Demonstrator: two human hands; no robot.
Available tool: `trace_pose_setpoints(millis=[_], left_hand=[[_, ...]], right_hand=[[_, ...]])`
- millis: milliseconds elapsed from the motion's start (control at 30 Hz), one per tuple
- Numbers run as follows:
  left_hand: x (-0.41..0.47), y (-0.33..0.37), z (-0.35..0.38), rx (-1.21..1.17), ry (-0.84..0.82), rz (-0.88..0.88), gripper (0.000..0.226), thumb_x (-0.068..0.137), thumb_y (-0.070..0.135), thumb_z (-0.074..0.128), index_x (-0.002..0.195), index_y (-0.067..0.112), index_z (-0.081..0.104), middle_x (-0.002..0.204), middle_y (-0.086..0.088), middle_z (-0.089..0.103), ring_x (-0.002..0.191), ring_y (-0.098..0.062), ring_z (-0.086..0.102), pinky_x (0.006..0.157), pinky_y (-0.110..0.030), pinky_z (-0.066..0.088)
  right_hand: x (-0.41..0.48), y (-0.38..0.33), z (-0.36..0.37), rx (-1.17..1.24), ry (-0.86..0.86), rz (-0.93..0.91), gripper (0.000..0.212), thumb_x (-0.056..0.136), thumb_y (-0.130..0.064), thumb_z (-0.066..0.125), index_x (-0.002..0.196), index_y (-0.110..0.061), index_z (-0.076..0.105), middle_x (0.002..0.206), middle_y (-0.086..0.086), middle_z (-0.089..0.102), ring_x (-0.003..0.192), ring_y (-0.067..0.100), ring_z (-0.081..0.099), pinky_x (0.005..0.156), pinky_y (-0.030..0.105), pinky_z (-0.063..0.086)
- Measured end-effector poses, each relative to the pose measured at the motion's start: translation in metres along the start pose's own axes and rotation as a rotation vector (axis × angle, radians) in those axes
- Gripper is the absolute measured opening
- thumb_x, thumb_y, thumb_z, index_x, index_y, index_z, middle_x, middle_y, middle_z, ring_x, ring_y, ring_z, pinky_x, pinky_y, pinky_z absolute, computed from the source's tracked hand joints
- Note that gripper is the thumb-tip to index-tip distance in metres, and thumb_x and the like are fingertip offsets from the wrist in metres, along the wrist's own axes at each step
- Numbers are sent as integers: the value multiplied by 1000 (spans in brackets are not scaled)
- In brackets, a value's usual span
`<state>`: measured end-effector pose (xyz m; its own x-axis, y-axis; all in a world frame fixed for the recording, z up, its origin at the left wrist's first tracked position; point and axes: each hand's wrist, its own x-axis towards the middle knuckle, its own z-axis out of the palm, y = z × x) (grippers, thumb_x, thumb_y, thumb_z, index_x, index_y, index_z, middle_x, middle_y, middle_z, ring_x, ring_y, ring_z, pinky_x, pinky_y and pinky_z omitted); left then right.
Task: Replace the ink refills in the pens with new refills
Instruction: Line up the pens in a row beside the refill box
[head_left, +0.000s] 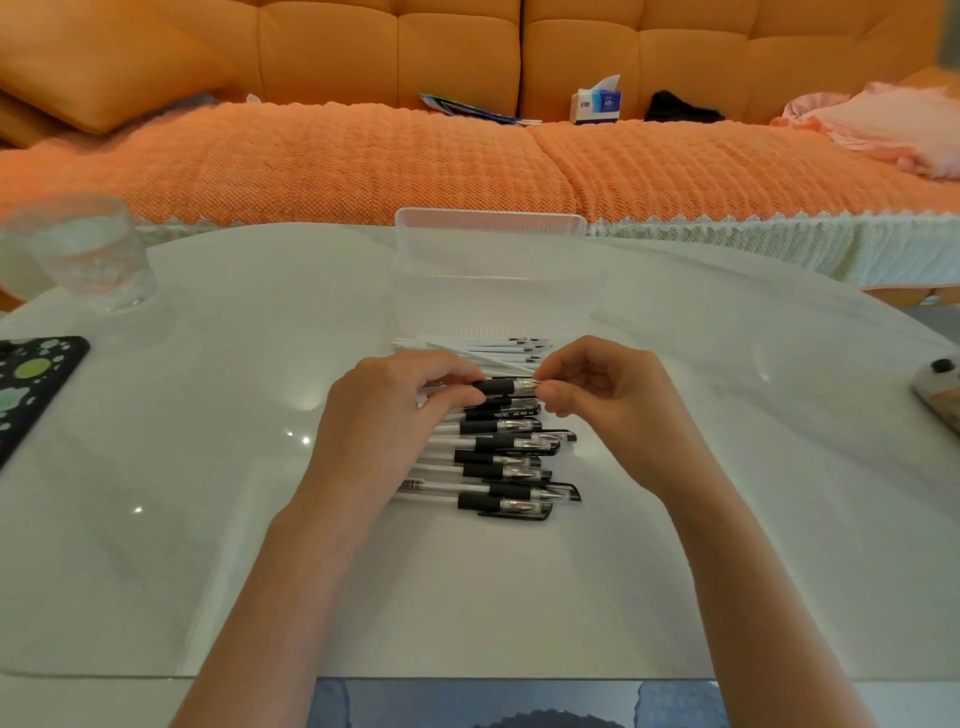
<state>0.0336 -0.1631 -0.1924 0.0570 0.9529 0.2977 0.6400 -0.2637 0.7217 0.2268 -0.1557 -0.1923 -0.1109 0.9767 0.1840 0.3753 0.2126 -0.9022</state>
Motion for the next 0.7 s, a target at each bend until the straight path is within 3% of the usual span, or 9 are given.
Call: trace_pose_setpoints(millis=[167,333,400,467,567,700], left_hand=[[1,0,3,-5,-8,-28,8,80,26,71,85,32,73,74,18,67,74,-7,64,73,-24,47],[2,2,4,-63,-40,-71,9,81,25,72,84,34,69,80,22,66,84,1,62,78,-22,45],[3,4,5,-37,-36,-72,9,81,27,71,85,34,68,81,22,64,84,2,59,75,-20,43],[5,4,2,-16,4,-59,8,81,28,71,87,33,68,80,23,63,81,7,56,72,-18,43],[17,9,-6,25,39,-27,10,82,27,71,91,30,69,79,24,60,79,6,55,73,-17,42],[58,20,-10,54,41,14,7,83,24,70,90,26,69,81,14,63,83,-6,59,77,-26,47]], right_hand=[[3,0,6,53,21,-11,20,81,2,67,78,-18,66,66,-8,65,60,5,59,67,18,49],[3,-1,5,34,42,-3,13,83,-7,67,84,-19,67,74,-5,67,67,6,62,70,20,50],[3,3,3,-56,60,36,11,83,-18,70,91,-25,67,81,-8,69,75,5,62,73,20,50],[0,7,-1,-168,64,59,13,82,-26,70,94,-29,66,83,-12,67,76,-1,58,68,9,44],[-4,10,-5,-278,19,86,5,82,-26,70,86,-27,68,77,-13,64,74,0,55,59,5,38],[-3,12,-5,-357,-32,105,2,83,-24,69,85,-26,69,75,-15,63,72,4,55,59,6,38]])
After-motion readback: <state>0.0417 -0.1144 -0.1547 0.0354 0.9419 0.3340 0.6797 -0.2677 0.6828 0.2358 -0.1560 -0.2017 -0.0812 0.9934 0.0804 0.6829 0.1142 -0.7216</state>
